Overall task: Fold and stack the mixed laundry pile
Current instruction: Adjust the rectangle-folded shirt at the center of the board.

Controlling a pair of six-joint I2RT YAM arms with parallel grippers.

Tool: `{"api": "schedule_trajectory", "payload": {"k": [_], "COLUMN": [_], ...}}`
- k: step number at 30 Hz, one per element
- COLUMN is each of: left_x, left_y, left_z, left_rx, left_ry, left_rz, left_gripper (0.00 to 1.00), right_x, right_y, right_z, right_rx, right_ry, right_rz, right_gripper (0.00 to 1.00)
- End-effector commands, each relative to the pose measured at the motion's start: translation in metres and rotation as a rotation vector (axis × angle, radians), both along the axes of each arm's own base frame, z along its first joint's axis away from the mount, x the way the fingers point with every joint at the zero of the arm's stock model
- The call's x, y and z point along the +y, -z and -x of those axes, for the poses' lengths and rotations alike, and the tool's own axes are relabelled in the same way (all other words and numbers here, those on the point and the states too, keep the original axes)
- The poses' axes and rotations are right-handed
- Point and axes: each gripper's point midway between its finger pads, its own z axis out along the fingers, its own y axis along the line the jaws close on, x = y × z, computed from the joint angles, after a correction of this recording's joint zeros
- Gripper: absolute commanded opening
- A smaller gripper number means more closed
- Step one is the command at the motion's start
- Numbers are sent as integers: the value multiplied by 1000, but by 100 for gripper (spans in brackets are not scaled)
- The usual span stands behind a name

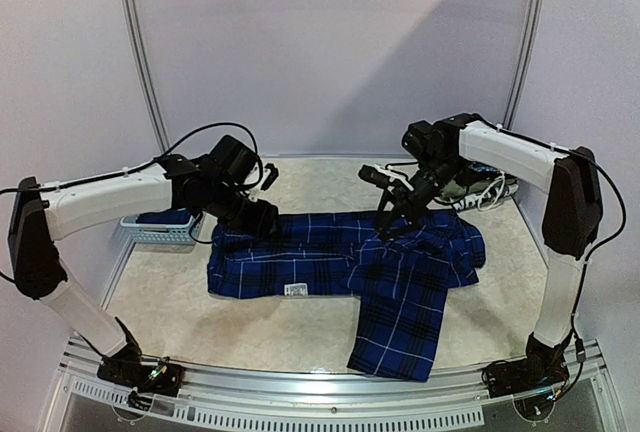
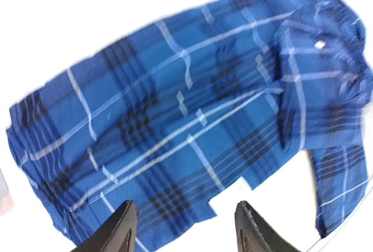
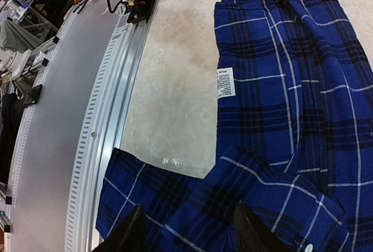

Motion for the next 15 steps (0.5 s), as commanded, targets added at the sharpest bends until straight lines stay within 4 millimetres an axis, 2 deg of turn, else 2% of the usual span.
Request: {"api": "schedule_trajectory", "payload": {"k": [1,4,6,9,12,15], "left_x": [-24,-59,-86,-122,-153,-175], "left_y": [-17,-23,-21,-10,-3,2], "left_z": [-23,-41,-51,-56,-62,-62], "left_rx": [-46,-65,-68,-17,11,29], "left_ry": [19,113,170,241,252,245], "left_rz": [85,124,138,178,259,305], "left_gripper": [60,60,61,61,62,62], "right_x": [-50,-66,-77,-103,-125,-131], "right_y": [-7,-21,-13,13,34,58], "right_z": [25,-4,-38,-74,-84,-72], "right_rx": [107,85,84,118,262,417], "right_ry": [-49,81,255,485,659,686], "right_rz": [88,68,118,237,290,339], "right_gripper": [61,63,64,65,67,72]}}
